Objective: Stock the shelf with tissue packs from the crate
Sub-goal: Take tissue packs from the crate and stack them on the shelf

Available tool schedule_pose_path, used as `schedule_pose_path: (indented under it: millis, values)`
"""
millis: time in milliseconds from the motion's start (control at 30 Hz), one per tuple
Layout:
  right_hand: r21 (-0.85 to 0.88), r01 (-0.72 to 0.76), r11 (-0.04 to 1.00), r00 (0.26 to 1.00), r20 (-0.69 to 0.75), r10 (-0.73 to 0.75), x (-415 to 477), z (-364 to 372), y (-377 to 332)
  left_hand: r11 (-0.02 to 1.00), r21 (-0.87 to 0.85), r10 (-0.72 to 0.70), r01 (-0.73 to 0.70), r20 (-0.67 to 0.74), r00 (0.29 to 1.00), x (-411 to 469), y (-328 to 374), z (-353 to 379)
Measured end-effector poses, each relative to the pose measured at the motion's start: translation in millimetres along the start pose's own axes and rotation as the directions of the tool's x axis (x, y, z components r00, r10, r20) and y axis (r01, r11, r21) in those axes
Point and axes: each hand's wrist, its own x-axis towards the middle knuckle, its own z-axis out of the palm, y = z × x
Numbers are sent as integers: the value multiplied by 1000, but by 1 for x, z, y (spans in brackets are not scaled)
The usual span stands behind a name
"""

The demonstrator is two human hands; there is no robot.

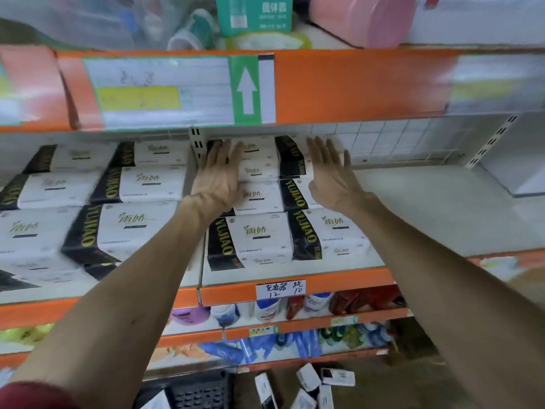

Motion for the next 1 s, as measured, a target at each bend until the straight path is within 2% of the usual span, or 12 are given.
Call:
schedule_pose_path:
  millis: [200,367,700,1000]
  values:
    - [-38,74,997,994,79,-71,-66,-16,-23,998,-52,46,-48,-46,998,-52,14,-12]
    - [-22,71,997,989,132,-67,-138,-34,-47,997,-58,46,-42,60,997,-124,39,-14]
    - [32,74,997,979,186,-79,-283,-82,-109,997,-14,-69,72,171,983,-298,90,-70]
    - [79,108,991,957,260,-125,-364,-75,-161,982,53,-191,184,213,958,-410,58,-97]
